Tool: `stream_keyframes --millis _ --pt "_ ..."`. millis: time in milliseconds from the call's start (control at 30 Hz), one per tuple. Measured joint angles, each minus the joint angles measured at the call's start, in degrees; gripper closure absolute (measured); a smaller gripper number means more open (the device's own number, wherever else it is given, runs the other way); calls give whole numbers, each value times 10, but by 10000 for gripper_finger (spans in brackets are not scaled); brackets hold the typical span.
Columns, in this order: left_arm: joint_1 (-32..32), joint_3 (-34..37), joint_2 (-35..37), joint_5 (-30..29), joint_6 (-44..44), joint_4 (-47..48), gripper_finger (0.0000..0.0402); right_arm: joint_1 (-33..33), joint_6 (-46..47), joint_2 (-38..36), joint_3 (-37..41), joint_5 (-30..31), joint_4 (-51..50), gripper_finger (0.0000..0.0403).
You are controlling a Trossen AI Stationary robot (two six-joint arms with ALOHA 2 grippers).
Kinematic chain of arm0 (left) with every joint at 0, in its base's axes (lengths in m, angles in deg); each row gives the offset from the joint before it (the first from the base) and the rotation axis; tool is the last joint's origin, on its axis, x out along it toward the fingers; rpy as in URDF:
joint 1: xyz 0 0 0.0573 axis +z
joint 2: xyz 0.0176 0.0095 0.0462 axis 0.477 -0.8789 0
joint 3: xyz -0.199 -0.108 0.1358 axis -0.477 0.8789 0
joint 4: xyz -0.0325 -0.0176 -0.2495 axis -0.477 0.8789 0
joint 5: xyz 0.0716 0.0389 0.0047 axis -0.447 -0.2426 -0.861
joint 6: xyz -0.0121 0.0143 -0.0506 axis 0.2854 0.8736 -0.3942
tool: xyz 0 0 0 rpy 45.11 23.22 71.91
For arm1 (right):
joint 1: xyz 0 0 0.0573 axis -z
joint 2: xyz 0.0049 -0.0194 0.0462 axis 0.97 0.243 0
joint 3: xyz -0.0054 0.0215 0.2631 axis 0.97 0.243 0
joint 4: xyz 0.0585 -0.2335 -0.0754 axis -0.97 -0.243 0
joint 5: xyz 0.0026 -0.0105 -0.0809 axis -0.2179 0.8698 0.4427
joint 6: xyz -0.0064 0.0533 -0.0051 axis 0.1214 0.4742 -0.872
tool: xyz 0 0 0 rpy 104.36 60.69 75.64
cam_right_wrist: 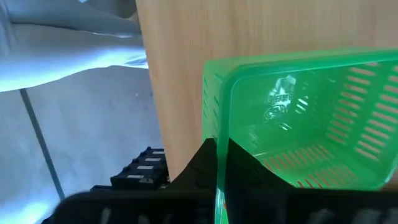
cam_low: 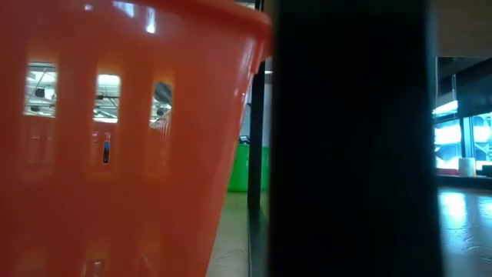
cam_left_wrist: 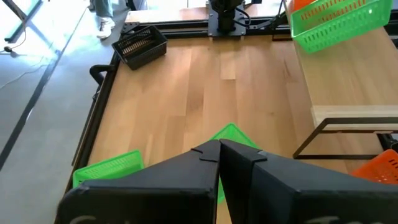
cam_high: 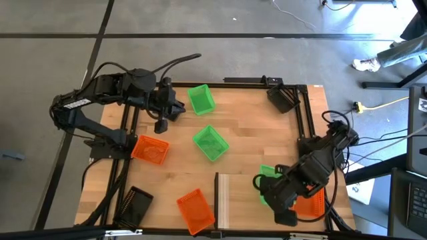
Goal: Stack baskets on shelf by color
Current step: Put the top right green bin on the shelf
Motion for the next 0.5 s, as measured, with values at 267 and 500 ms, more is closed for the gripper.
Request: stream_keyframes --millis 267,500 --pt "0 0 0 0 -1 -3 401 0 -5 5 2 -18 20 394" --pt "0 0 0 5 -4 -2 401 0 -4 6 4 -19 38 365"
